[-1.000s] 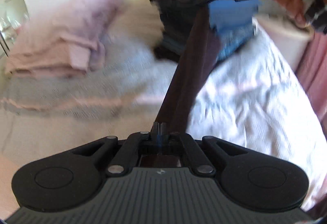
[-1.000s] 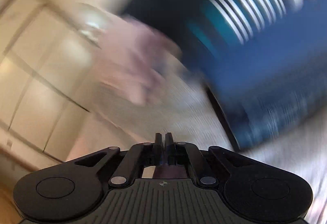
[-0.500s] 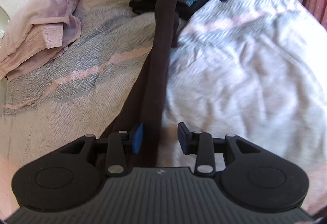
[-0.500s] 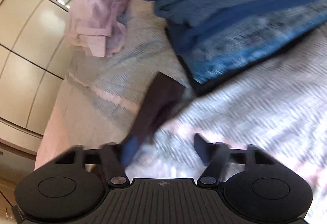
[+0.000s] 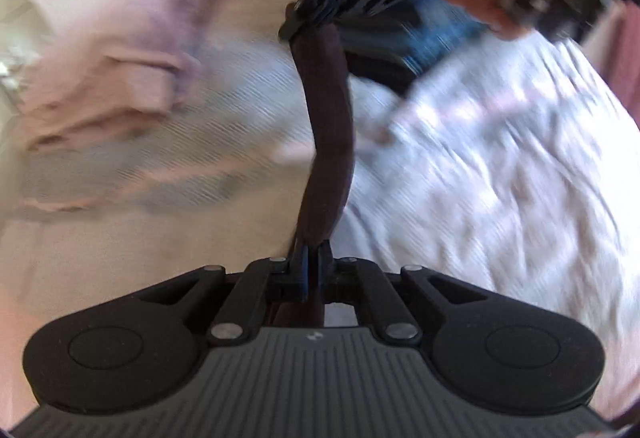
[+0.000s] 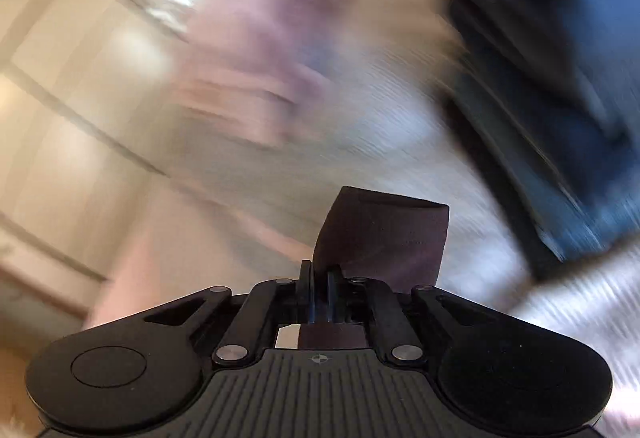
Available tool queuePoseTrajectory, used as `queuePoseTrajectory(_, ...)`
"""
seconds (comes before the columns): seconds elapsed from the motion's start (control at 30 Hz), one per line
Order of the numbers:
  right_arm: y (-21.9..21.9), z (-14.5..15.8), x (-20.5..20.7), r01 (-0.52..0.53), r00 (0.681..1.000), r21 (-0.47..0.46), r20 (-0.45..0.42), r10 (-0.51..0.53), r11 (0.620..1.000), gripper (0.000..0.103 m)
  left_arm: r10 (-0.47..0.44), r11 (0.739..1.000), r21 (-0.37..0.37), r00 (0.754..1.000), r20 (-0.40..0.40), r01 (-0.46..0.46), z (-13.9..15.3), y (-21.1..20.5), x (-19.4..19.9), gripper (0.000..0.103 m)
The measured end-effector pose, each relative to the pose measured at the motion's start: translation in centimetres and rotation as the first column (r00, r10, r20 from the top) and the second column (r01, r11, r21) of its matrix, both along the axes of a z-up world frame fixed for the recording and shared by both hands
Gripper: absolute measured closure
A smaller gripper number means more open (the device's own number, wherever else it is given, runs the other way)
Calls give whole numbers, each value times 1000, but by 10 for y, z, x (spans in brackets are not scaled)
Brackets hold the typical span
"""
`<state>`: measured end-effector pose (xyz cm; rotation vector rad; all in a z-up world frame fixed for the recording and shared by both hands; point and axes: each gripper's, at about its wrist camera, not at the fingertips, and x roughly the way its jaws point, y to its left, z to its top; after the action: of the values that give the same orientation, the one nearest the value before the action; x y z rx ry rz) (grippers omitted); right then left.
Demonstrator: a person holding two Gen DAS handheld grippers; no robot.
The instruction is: Fold clothes
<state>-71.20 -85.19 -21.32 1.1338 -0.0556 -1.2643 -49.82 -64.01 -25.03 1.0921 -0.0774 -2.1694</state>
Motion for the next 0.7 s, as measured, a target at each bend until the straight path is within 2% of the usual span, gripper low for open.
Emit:
queuePoseTrajectory(0.07,14,35,-6,-27,1000,-154,-6,26,988,99,-22,999,-28,999,-38,21,11,8,0,101)
queuePoseTrajectory(0.1,24,48,-11,-30,999,-199,-32,24,980,99,-51,998,-24,998,-43,50,12,14,-4,101)
queuePoseTrajectory(0.17,50,54,-23,-24,995,-214,-97,3,977,98,-112,993,34,994,-1,112,-3,26,-20,99)
queuePoseTrajectory(0.23,72,31,-36,6,989,-132,-146,-25,991,98,-164,978,141,985,58,154,-27,34,-36,87)
queuePoseTrajectory(0.3,85,-12,-53,55,984,46,-171,-47,997,97,-161,970,197,985,68,145,-38,40,-39,85)
queuePoseTrajectory(0.33,89,-31,-59,76,981,148,-191,-47,986,85,-155,966,218,986,68,137,-42,43,-39,85)
queuePoseTrajectory(0.37,95,-41,-63,100,977,189,-207,-59,977,78,-141,966,226,988,62,123,-42,47,-36,85)
queuePoseTrajectory(0.4,102,-50,-66,124,972,225,-224,-73,967,77,-120,967,230,991,55,105,-39,50,-31,85)
queuePoseTrajectory(0.53,117,-46,-60,120,972,203,-221,-74,972,73,-14,965,263,998,68,-4,-34,60,3,85)
queuePoseTrajectory(0.63,106,-44,-36,12,983,187,-183,23,982,71,87,955,275,991,102,-112,-31,67,36,84)
queuePoseTrajectory(0.7,96,-49,-20,-69,981,176,-165,98,982,71,172,940,276,978,120,-199,-25,75,64,84)
